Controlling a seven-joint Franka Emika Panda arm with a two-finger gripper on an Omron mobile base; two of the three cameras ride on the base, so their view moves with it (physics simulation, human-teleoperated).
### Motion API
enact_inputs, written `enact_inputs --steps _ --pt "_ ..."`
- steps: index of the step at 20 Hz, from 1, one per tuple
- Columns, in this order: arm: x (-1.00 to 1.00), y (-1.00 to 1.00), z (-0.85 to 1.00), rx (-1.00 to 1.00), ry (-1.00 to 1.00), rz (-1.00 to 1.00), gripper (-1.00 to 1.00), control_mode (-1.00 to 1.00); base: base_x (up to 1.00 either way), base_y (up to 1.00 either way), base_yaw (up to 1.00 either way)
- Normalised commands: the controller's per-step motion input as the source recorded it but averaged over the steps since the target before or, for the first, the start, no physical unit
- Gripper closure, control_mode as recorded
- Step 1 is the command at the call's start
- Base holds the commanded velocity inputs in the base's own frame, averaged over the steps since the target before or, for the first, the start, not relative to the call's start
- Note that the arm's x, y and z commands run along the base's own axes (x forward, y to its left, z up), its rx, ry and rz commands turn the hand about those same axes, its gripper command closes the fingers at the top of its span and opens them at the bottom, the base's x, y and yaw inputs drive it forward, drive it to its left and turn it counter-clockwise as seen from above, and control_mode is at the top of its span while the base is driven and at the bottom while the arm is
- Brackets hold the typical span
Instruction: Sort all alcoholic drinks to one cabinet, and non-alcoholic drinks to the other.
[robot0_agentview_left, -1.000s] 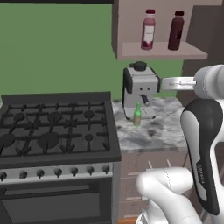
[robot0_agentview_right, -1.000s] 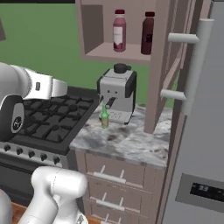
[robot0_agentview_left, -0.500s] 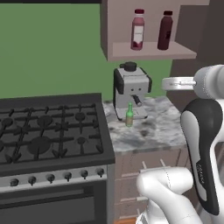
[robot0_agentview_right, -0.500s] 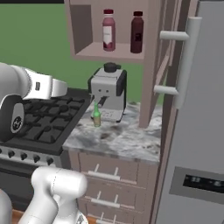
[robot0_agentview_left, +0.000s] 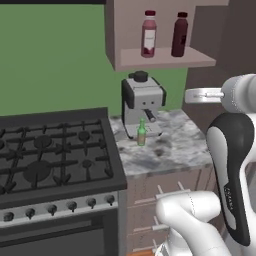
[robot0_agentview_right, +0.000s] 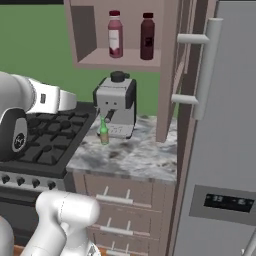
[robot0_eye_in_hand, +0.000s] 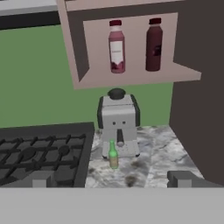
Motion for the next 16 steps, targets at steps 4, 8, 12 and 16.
enact_inputs --steps 4,8,12,16 --pt "0.0 0.0 0.0 0.0 0.0 0.0 -1.0 1.0 0.03 0.15 -0.1" --pt "0.0 0.0 0.0 0.0 0.0 0.0 -1.0 1.0 0.0 0.24 -0.06" --pt "0.0 0.0 0.0 0.0 0.0 0.0 -1.0 1.0 0.0 0.31 -0.02" --pt "0.0 0.0 0.0 0.0 0.0 0.0 -1.0 1.0 0.02 0.3 -0.01"
